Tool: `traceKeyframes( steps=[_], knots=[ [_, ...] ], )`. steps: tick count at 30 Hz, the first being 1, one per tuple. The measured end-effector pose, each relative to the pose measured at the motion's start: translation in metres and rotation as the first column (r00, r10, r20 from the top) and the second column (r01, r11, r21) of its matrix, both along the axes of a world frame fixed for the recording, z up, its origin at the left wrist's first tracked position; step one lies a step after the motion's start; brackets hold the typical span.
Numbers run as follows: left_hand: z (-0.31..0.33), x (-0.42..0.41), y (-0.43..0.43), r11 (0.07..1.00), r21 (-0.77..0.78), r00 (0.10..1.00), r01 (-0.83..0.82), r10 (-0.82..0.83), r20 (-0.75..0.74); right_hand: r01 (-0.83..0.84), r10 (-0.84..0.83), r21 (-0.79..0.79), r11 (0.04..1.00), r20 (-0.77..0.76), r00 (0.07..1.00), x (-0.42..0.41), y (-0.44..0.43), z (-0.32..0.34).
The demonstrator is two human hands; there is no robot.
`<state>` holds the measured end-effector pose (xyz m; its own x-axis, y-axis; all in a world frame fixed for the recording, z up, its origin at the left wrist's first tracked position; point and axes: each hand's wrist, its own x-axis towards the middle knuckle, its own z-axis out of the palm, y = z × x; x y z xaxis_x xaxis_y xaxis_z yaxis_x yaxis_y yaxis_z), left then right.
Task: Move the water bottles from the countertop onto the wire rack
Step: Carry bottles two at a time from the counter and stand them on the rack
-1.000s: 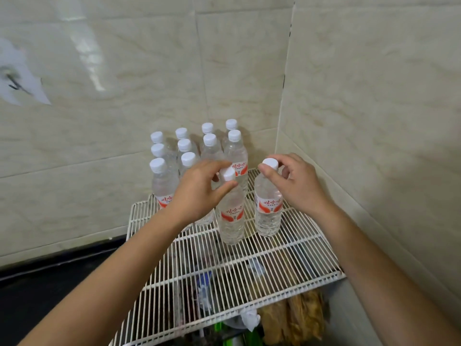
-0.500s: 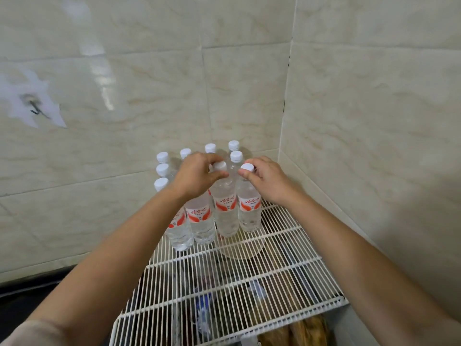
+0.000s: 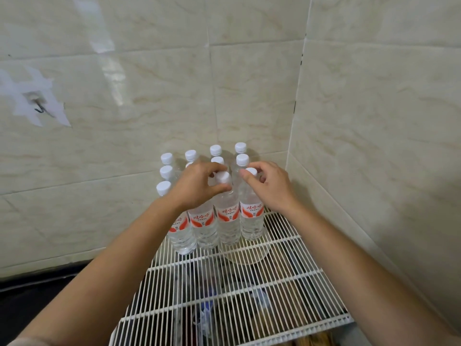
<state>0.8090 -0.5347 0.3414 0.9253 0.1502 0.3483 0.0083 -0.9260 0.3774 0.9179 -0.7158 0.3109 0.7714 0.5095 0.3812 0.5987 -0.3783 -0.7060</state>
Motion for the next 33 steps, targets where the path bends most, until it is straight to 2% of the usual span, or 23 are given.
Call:
traceKeyframes(
  steps=[3, 6, 10, 13, 20, 25, 30, 33],
  knots=[
    [0.006, -0.010, 0.012, 0.997, 0.033, 0.993, -0.067, 0.063, 0.101, 0.038, -0.037, -0.017, 0.999, 0.103, 0.994, 0.000, -0.001, 0.008],
    [0.014, -0.032, 0.028, 0.962, 0.067, 0.941, -0.265, 0.243, 0.235, 0.094, -0.091, 0.001, 0.996, 0.270, 0.959, -0.004, 0.003, 0.012],
    [0.015, -0.082, 0.041, 0.855, 0.139, 0.851, -0.501, 0.457, 0.258, 0.094, -0.079, -0.003, 0.996, 0.511, 0.856, -0.026, 0.027, 0.011],
    [0.004, -0.132, 0.042, 0.779, 0.129, 0.779, -0.614, 0.572, 0.256, 0.033, -0.038, 0.018, 0.999, 0.602, 0.798, -0.058, 0.056, 0.009],
    [-0.022, -0.281, 0.044, 0.525, 0.212, 0.565, -0.824, 0.788, 0.245, -0.334, 0.316, -0.089, 0.938, 0.614, 0.723, -0.182, 0.131, -0.017],
    [-0.043, -0.401, 0.055, 0.395, 0.271, 0.454, -0.878, 0.866, 0.209, -0.431, 0.476, -0.225, 0.874, 0.577, 0.664, -0.276, 0.179, -0.034],
    [-0.070, -0.550, 0.078, 0.263, 0.325, 0.327, -0.908, 0.932, 0.159, -0.518, 0.565, -0.257, 0.816, 0.543, 0.621, -0.406, 0.229, -0.055],
    [-0.082, -0.627, 0.087, 0.233, 0.367, 0.290, -0.901, 0.951, 0.109, -0.530, 0.604, -0.306, 0.791, 0.532, 0.594, -0.473, 0.258, -0.069]
  ],
)
